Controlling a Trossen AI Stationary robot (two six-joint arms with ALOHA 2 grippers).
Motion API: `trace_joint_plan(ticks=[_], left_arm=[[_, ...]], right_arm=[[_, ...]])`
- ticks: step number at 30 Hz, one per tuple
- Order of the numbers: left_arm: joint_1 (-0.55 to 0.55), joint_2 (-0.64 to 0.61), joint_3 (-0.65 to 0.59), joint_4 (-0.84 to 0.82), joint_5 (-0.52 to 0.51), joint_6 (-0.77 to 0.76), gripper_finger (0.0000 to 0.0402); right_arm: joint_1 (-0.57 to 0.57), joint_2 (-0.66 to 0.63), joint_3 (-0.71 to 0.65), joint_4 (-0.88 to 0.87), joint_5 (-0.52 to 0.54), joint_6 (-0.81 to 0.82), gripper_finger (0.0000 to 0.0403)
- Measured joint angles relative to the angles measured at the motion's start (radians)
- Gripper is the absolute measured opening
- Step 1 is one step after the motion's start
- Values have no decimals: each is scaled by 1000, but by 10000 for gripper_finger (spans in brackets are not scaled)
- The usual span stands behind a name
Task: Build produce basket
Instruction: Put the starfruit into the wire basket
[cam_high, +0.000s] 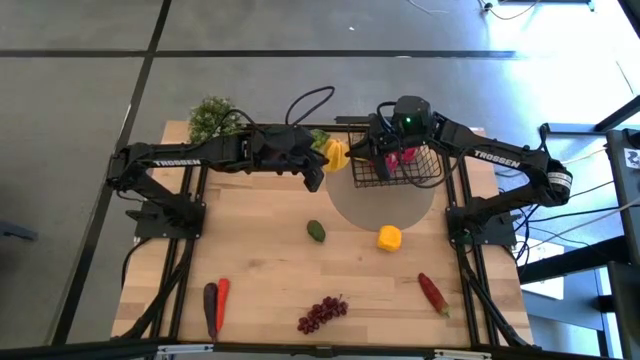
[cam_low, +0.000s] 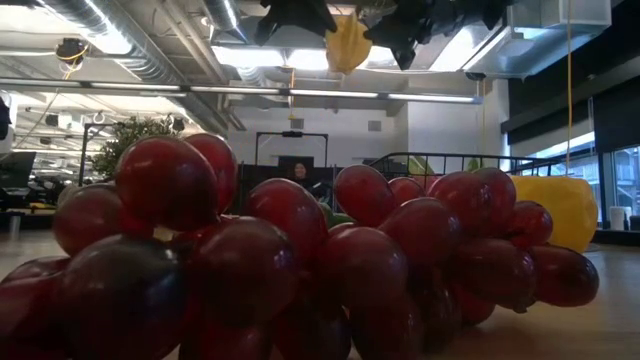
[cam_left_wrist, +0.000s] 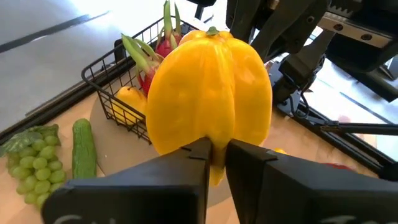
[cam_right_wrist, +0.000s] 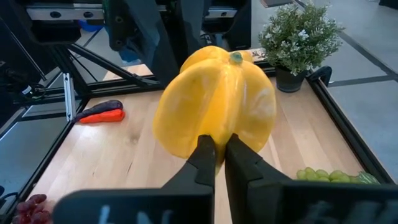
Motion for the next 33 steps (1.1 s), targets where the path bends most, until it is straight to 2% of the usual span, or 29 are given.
trace_joint_plan(ticks=[10,15,24,27,33], left_arm=[[0,0,0,3,19,3,93],[0,0,0,-6,19,5,109],[-19,0,0,-10,8,209,110],[-27,0,0,-11,-47,227,108],[-68,-40,0,-31,-239,311,110]], right_arm=[[2,0,0,3,-10,-3,0],[2,0,0,-4,-10,-5,0],[0,0,0,-40,-10,-30,0],[-9,0,0,-40,-5,-30,0],[-34,-26,0,-96,86,-56,0]])
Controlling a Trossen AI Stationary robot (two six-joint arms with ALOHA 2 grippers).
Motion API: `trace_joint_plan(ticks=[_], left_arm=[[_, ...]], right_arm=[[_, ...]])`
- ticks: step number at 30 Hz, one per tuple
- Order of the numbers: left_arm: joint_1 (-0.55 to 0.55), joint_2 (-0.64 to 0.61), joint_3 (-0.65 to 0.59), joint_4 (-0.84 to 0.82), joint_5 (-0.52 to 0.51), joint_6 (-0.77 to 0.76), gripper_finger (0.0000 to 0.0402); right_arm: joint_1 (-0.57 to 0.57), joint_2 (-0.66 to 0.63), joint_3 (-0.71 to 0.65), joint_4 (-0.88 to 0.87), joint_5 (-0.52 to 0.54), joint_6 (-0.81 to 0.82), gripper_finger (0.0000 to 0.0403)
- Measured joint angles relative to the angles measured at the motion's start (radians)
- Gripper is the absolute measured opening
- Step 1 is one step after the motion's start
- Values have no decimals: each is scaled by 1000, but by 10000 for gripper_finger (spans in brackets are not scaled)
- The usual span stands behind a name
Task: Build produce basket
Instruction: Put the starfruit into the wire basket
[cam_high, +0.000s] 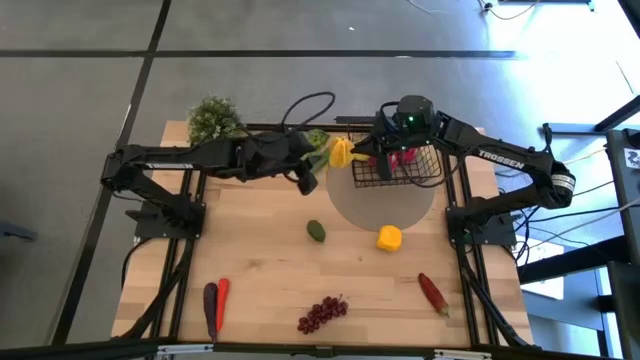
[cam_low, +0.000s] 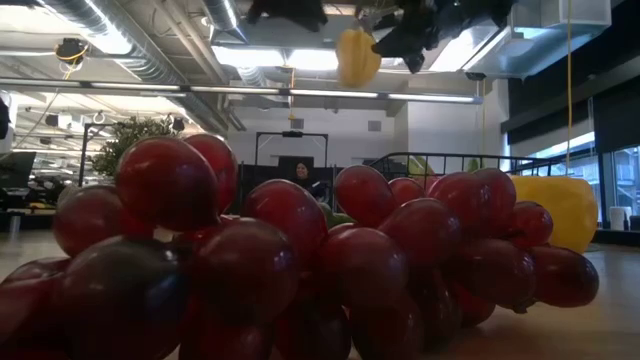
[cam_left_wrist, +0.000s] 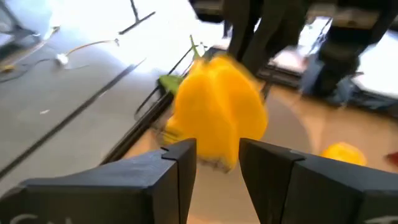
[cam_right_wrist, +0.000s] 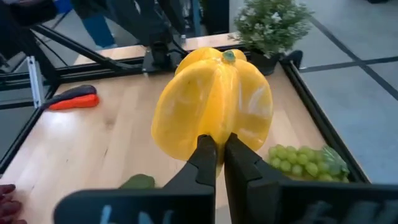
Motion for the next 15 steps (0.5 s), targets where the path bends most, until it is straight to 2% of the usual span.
trace_joint_plan(ticks=[4,8,15], left_arm=[[-15,-38,0,-18,-56,8,108],[-14,-62,0,-46,-62,6,110],[-15,-72,0,-60,-59,0,110]], right_arm=[[-27,-29,0,-29,23,1,0],[-56,-59,0,-95,121,-19,0],[-160,-68,-11,-212,145,-46,0]])
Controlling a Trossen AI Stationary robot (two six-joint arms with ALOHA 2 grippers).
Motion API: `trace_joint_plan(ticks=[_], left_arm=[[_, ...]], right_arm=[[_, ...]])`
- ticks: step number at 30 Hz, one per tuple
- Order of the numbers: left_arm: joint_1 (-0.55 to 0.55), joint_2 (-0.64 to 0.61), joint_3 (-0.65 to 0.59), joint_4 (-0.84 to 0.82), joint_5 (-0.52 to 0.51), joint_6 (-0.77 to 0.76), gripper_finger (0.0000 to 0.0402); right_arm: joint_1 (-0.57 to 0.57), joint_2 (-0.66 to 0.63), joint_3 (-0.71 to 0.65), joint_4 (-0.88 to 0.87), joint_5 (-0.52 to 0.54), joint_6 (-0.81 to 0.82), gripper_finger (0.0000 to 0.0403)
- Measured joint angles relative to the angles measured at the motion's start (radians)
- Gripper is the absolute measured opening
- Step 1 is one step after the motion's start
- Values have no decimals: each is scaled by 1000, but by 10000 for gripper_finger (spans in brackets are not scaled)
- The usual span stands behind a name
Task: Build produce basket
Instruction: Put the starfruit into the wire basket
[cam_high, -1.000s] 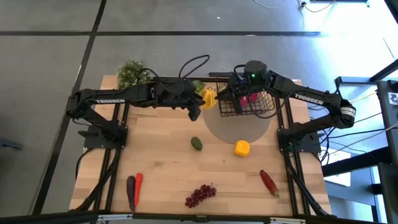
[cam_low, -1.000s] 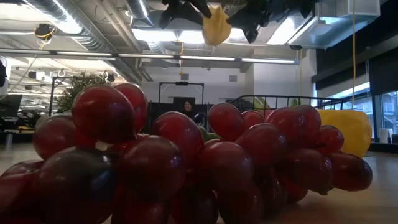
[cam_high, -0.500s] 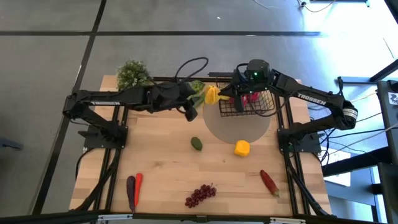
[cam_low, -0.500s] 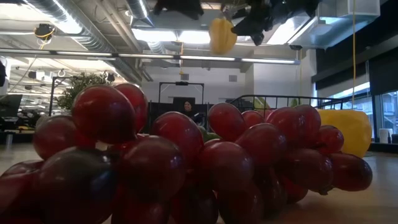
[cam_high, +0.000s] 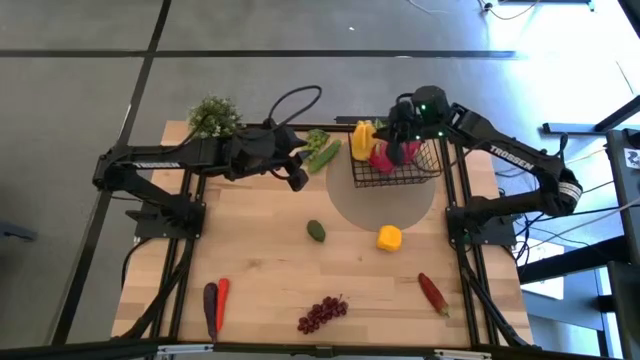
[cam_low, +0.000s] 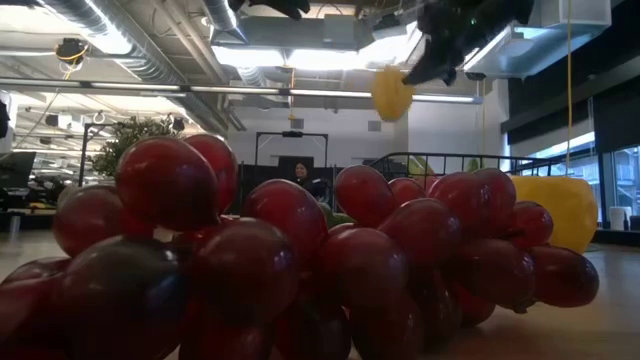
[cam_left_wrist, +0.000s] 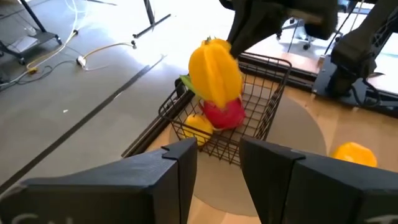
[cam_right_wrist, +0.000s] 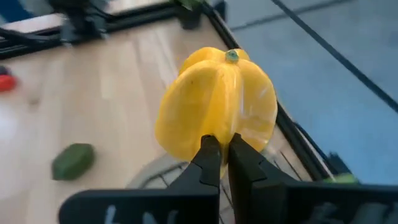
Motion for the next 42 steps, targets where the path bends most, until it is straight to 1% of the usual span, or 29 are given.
trace_joint_plan(ticks=[4,7,11,17,23,26,29,34,37,42], left_arm=[[0,0,0,-1,1,-1,108],[0,0,0,0,2,-1,110],[0,0,0,1,2,-3,109],[0,0,0,1,2,-5,110],[0,0,0,5,2,-6,110],[1,0,0,6,2,-6,109],[1,0,0,6,2,-6,109],[1,0,0,6,2,-6,108],[1,0,0,6,2,-6,110],[1,0,0,5,2,-30,108]], right_arm=[[-50,2,-57,1,-23,28,0],[-64,2,-120,9,-25,53,0],[-66,3,-206,54,-25,53,0],[-66,3,-333,184,-28,58,0],[-64,6,-417,229,-38,51,0],[-62,20,-459,261,-63,46,0],[-62,36,-476,308,-89,38,0],[-61,66,-478,346,-83,24,2],[-61,89,-478,354,-71,26,16],[-61,123,-478,354,-83,26,46]])
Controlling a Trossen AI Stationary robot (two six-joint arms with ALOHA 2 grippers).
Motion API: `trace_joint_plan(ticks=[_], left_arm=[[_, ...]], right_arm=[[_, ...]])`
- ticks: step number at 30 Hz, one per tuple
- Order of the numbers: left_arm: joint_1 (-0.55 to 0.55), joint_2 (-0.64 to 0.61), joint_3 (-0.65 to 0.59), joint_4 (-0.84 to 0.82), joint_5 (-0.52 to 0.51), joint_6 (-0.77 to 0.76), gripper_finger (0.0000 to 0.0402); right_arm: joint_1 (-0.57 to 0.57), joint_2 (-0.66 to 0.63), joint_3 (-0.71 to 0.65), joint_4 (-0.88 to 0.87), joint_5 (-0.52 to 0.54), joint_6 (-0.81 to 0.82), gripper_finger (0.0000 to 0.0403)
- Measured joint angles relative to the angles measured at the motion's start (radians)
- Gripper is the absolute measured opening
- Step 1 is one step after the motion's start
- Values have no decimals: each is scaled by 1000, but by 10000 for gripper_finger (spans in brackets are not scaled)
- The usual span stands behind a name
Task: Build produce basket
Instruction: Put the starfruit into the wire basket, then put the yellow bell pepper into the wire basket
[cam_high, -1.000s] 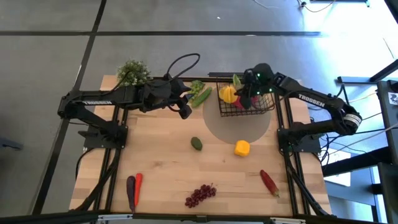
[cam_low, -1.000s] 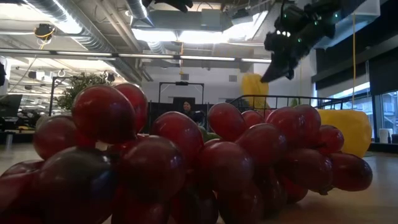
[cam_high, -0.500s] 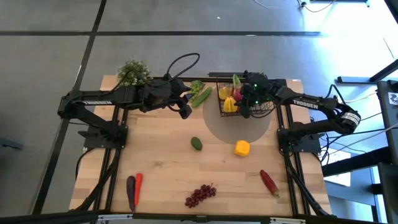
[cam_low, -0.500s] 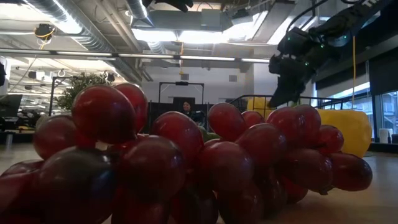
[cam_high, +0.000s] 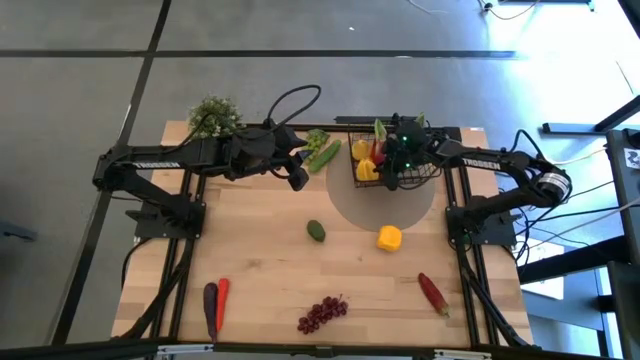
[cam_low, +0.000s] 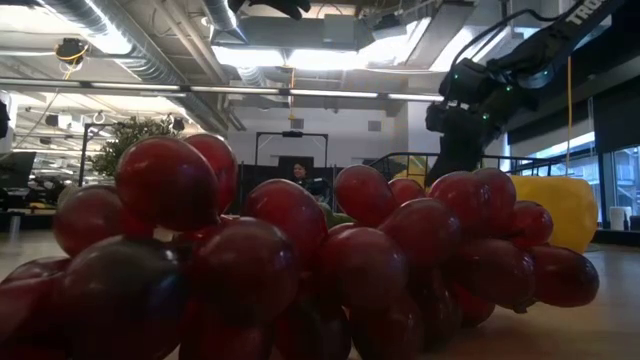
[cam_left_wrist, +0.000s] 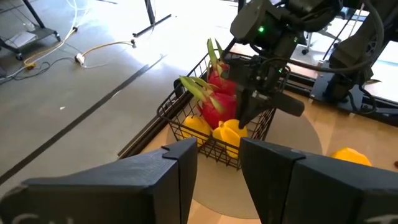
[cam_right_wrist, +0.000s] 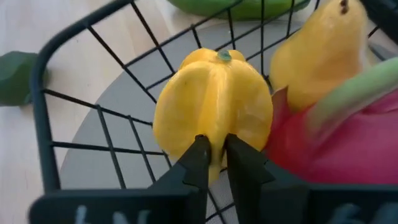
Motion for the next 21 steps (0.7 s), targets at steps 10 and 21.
trace_joint_plan(ticks=[10,21], left_arm=[[0,0,0,0,0,-2,110],[11,0,0,-27,0,-72,109]], right_arm=[[0,11,0,35,-3,-2,118],[0,-68,159,-107,-84,-12,128]])
